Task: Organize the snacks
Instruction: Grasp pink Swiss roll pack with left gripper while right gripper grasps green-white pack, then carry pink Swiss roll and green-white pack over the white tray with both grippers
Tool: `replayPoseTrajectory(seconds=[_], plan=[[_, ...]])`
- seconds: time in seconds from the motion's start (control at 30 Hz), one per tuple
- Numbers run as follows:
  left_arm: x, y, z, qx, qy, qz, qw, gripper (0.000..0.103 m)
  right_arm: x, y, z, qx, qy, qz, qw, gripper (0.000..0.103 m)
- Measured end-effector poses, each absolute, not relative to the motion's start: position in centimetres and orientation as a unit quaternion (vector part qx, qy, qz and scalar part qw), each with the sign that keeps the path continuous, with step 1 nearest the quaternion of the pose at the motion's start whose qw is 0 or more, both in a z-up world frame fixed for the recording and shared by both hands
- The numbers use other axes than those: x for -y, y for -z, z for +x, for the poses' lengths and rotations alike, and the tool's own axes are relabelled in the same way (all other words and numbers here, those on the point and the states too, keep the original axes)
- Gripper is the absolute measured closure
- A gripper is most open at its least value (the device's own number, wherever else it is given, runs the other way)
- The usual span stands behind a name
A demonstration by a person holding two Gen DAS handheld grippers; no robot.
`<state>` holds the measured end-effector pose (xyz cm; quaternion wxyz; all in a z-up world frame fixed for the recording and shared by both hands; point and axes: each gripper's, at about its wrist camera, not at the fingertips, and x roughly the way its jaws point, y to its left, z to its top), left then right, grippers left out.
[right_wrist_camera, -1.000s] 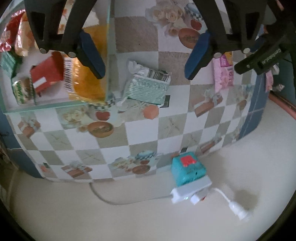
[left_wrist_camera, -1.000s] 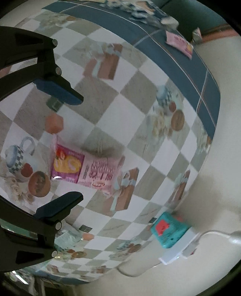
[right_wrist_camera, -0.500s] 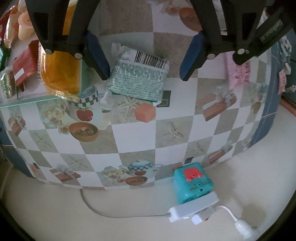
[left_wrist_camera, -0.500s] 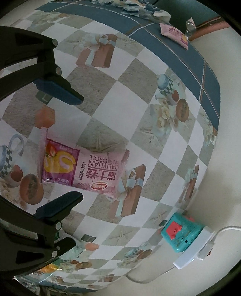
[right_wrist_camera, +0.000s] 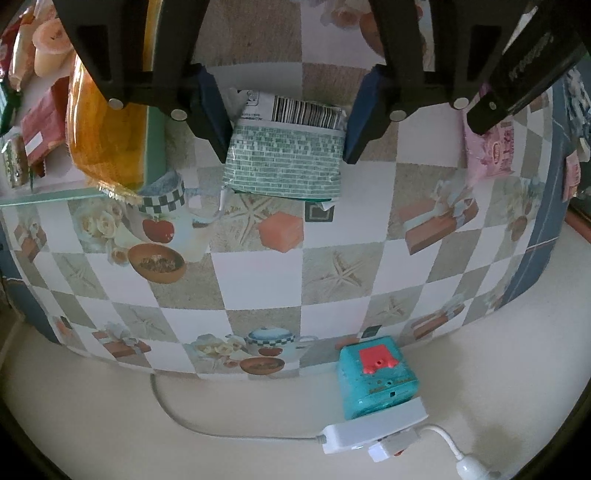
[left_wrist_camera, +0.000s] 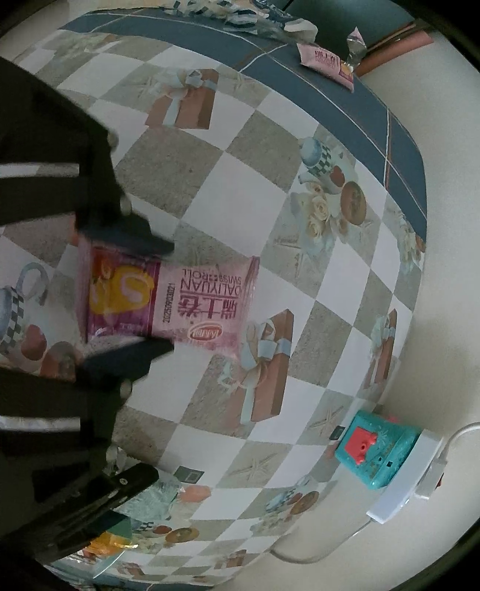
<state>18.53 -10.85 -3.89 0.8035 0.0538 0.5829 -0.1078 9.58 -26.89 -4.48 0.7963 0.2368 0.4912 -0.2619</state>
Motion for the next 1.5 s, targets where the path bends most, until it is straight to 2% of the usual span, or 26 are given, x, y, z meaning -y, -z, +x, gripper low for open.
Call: replayPoseTrajectory(seconds=[0.1, 0.43, 0.83, 1.1, 1.5], plan=[[10.5, 3.5, 18.4, -0.584, 0.106, 0.057, 0.803, 0.063, 26.6, 4.1, 9.3, -0.494, 0.261, 0.234, 0.796, 0.041], [8.2, -0.1, 16.6, -0.591, 0.087, 0.037, 0.801, 0.063, 24.4, -0.5, 6.6, -0.490, 0.255, 0.221, 0.804, 0.041], [6.9, -4.9, 8.9, -0.557, 0.109, 0.042, 0.822, 0.063, 22.6, -6.9, -0.9, -0.454, 0.262, 0.247, 0.815, 0.041], [8.4, -7.2, 3.9, -0.524, 0.147, 0.064, 0.836, 0.063, 22.1, -7.9, -5.9, -0.440, 0.274, 0.260, 0.815, 0.041], [12.3, -7.9, 1.2, -0.505, 0.182, 0.088, 0.839, 0.063, 26.8, -8.1, -9.5, -0.417, 0.305, 0.291, 0.805, 0.041]])
